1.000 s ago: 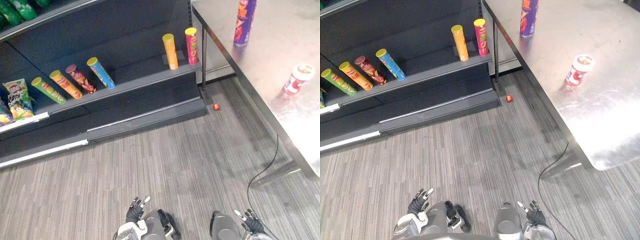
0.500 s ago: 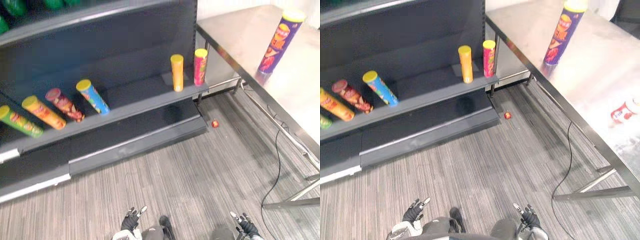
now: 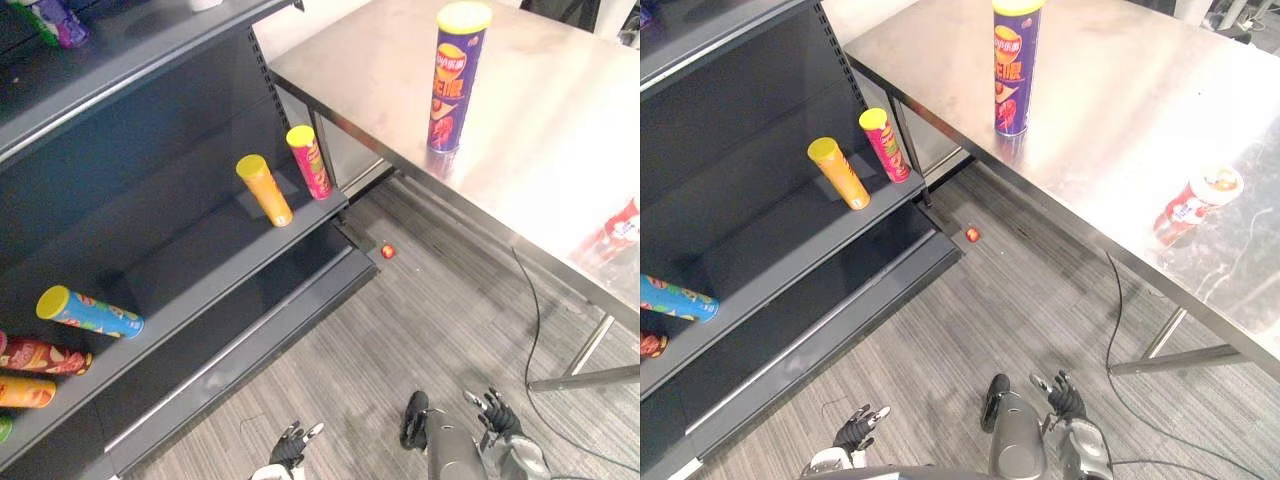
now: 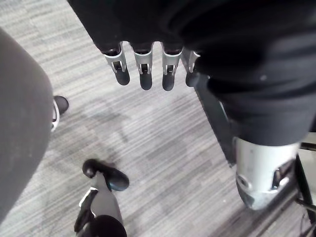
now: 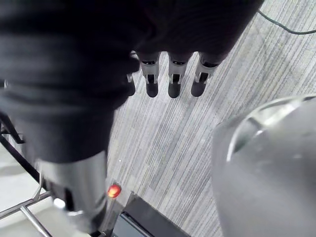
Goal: Put the gum and the chips on the shelf.
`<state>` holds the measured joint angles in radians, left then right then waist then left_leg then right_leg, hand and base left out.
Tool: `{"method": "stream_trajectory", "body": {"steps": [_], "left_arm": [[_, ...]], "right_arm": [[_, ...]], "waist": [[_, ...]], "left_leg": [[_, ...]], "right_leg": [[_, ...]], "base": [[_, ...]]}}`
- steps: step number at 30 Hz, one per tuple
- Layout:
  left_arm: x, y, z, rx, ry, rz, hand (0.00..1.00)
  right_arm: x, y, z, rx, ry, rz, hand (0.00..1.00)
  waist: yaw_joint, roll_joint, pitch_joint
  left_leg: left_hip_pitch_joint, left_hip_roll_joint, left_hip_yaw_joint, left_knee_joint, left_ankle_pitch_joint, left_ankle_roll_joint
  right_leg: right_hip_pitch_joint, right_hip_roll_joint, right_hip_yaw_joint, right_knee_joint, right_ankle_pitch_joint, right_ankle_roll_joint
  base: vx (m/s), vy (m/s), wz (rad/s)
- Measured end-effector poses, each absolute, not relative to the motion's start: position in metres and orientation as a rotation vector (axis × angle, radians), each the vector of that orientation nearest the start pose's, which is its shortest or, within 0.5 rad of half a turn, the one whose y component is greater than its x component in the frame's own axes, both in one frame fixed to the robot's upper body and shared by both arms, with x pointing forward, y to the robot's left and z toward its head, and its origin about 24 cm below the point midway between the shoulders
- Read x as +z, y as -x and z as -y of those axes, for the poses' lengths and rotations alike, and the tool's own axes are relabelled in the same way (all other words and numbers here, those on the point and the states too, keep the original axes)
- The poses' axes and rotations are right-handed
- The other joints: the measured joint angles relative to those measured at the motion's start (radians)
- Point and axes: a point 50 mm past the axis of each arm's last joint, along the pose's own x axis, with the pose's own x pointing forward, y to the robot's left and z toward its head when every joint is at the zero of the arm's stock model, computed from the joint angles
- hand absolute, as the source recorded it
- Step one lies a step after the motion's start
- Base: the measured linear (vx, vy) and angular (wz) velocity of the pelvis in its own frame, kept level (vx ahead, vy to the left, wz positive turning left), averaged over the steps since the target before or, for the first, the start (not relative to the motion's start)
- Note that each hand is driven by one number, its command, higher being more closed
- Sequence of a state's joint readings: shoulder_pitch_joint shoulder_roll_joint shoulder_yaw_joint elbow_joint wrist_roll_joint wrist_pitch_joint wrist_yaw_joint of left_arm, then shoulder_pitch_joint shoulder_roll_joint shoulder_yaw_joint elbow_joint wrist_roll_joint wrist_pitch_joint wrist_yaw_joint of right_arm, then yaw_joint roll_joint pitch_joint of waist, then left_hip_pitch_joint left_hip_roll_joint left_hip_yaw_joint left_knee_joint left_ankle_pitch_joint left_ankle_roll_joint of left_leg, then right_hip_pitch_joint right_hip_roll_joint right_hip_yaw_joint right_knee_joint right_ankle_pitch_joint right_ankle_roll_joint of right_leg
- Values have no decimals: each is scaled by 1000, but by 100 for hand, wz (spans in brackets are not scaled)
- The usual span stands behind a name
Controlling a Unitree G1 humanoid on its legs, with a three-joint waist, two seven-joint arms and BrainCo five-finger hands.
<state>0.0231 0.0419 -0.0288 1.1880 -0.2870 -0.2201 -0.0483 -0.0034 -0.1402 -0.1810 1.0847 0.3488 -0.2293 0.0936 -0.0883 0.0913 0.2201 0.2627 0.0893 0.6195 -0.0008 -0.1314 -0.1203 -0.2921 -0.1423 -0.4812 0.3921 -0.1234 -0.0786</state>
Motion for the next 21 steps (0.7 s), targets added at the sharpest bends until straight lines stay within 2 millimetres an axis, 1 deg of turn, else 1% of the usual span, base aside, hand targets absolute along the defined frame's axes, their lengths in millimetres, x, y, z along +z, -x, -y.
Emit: {"method": "stream_trajectory", "body": {"steps": [2,3,5,10,12,13,14,15,16,17,18,19,20,21], "left_arm": [[-161,-108,-169,169,208,-970,0],[-161,-108,-170,180,214,-971,0],[-161,-108,-171,182,215,-972,0],[-161,-108,-171,177,200,-977,0],[-161,-107,-171,179,202,-981,0],[-161,-108,-171,184,208,-979,0],[-161,-109,-174,193,206,-975,0],[-159,-113,-176,218,222,-961,0],[-160,-109,-176,253,259,-963,0],[-161,-107,-176,273,279,-962,0],[-161,-103,-178,306,307,-954,0],[-161,-102,-179,321,319,-949,0],[-160,-104,-180,331,332,-938,0],[-159,-107,-180,332,338,-919,0]], "right_arm": [[-140,-134,228,-336,-246,-785,0],[-140,-133,228,-331,-237,-791,0],[-140,-133,228,-332,-237,-790,0],[-140,-133,229,-341,-242,-787,0],[-140,-132,231,-345,-241,-789,0],[-141,-129,231,-351,-242,-800,0],[-143,-127,231,-354,-244,-812,0],[-144,-123,231,-357,-244,-825,0],[-144,-120,233,-363,-240,-828,0],[-144,-119,234,-368,-242,-827,0],[-144,-115,233,-376,-251,-823,0],[-144,-113,232,-376,-253,-821,0],[-144,-112,233,-386,-251,-817,0],[-144,-112,233,-390,-252,-817,0]], "waist": [[1,-10,5],[0,-11,4],[-2,-10,4],[-8,-10,1],[-20,-9,1],[-18,-13,-1],[-18,-23,-2],[-17,-26,1],[-16,-12,1],[-14,-1,-2],[-6,-13,4],[-1,-9,3],[11,-4,1],[13,-8,1]], "left_leg": [[-1,1,3,14,0,0],[-11,-1,2,22,0,-1],[-16,-5,2,23,0,-1],[-37,-18,19,22,0,-2],[-38,-29,33,26,4,-9],[-51,-30,44,80,4,-20],[-83,-13,56,188,-3,-31],[-140,45,62,397,6,-34],[-191,138,57,597,60,4],[-212,180,51,687,103,42],[-237,231,44,837,204,100],[-252,251,22,893,210,103],[-289,266,-23,960,125,88],[-340,269,-53,982,56,76]], "right_leg": [[20,4,1,-36,-7,10],[18,2,1,-51,-8,21],[13,0,1,-61,-2,29],[-27,-7,20,-52,2,36],[-44,-21,31,-26,-5,30],[-51,-29,51,-11,-16,33],[-52,-35,63,-9,-22,30],[-24,-29,85,-42,-22,31],[24,-1,86,-87,-22,31],[48,3,95,-86,-20,29],[61,25,140,-59,-32,12],[67,40,169,-48,-41,-2],[71,67,225,-36,-50,-14],[72,87,270,-42,-50,-15]], "base": [[-29,-7,4],[-75,27,3],[-63,36,3],[-47,7,-10],[-9,-7,-14],[12,-24,-22],[7,-123,-44],[32,-146,-76],[57,-132,-95],[138,12,-133],[128,52,-121],[176,64,-158],[160,20,-148],[169,12,-140]]}}
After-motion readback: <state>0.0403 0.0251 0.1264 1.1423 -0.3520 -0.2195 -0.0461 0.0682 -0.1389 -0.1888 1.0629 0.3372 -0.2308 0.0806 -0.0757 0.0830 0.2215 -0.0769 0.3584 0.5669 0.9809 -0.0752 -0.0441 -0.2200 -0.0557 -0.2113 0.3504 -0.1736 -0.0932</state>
